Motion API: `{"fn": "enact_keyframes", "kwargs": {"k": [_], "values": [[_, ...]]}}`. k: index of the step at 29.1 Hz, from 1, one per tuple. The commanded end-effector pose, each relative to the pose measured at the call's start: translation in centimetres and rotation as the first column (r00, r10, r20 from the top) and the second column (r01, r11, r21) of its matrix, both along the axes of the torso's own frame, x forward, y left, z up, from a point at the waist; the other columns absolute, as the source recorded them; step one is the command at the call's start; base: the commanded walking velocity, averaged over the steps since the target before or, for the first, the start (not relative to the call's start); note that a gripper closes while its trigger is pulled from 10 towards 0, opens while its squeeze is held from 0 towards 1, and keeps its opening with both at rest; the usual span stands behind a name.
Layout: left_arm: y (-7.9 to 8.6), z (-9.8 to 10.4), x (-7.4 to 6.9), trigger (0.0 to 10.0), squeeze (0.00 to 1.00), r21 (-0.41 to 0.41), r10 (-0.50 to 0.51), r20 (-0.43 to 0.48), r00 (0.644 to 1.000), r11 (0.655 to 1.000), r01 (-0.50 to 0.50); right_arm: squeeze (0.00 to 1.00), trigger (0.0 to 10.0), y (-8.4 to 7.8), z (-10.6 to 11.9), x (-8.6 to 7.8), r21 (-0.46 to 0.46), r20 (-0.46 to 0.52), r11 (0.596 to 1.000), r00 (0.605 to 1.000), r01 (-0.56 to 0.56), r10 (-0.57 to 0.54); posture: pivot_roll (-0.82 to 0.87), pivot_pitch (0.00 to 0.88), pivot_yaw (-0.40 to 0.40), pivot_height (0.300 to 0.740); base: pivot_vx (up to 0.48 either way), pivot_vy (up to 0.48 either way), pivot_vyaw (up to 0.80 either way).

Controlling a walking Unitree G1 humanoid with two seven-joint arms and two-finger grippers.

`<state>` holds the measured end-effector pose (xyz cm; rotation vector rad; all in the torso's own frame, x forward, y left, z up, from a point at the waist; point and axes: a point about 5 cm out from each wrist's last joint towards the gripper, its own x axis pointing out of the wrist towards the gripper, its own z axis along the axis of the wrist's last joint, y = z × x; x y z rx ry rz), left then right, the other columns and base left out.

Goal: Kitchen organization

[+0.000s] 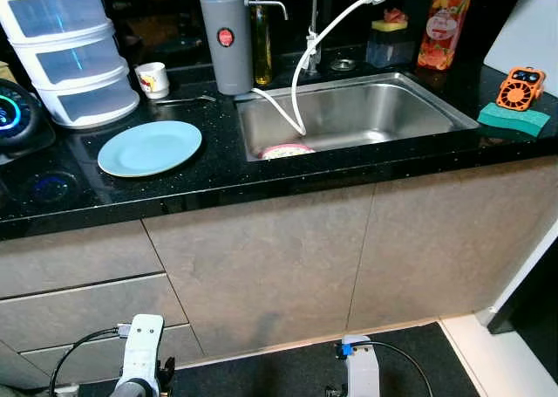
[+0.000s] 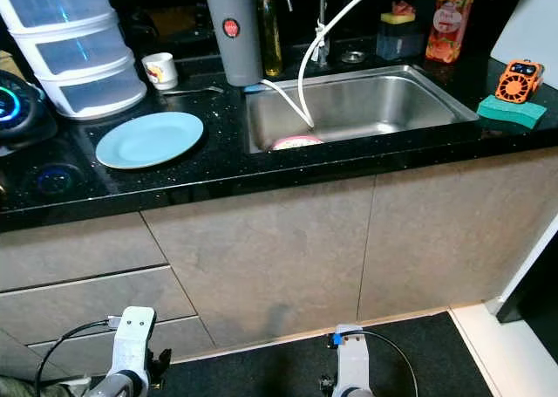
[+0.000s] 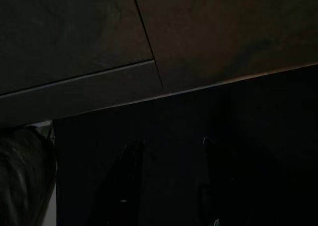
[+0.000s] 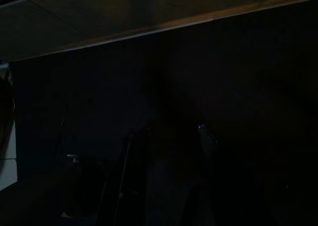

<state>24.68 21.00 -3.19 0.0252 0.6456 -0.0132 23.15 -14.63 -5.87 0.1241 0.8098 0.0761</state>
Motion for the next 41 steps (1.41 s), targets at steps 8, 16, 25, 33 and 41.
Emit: {"fn": "enact_keyframes", "kwargs": {"k": [8, 16, 25, 33, 41], "values": [[-1.2, -0.6, -0.3, 10.0, 0.0, -0.01, -0.038, -0.03, 0.999, 0.999, 0.037, 0.0, 10.0, -0.9, -0.5, -0.7, -0.041, -0.029, 0.999, 1.0, -0.004, 0.003, 0.09, 0.042, 0.112, 0.74, 0.0, 0.0, 0.0], [-1.5, -1.1, -0.7, 10.0, 0.0, -0.006, -0.05, -0.06, 0.997, 0.999, 0.05, 0.0, 10.0, -1.1, -0.3, -0.4, -0.093, -0.036, 0.994, 0.998, -0.06, 0.057, 0.08, 0.057, 0.092, 0.74, 0.0, 0.0, 0.27], [-1.3, -1.6, -1.4, 10.0, 0.0, 0.007, -0.071, -0.102, 0.992, 0.997, 0.072, 0.0, 10.0, -1.1, -0.2, -0.2, -0.093, -0.041, 0.994, 0.997, -0.061, 0.058, 0.07, 0.08, 0.053, 0.74, 0.0, 0.0, 0.8], [-1.1, -1.6, -1.3, 10.0, 0.0, 0.03, -0.053, -0.112, 0.992, 0.998, 0.056, 0.0, 10.0, -1.5, -0.1, -0.1, -0.107, -0.047, 0.993, 0.997, -0.059, 0.054, 0.07, 0.085, 0.043, 0.74, 0.0, 0.0, 0.79], [-1.4, -1.6, -1.3, 10.0, 0.0, 0.045, -0.07, -0.111, 0.991, 0.996, 0.076, 0.0, 10.0, -1.9, -0.3, -0.4, -0.107, -0.063, 0.994, 0.998, -0.036, 0.029, 0.06, 0.096, 0.026, 0.74, 0.0, 0.0, 0.0]]}}
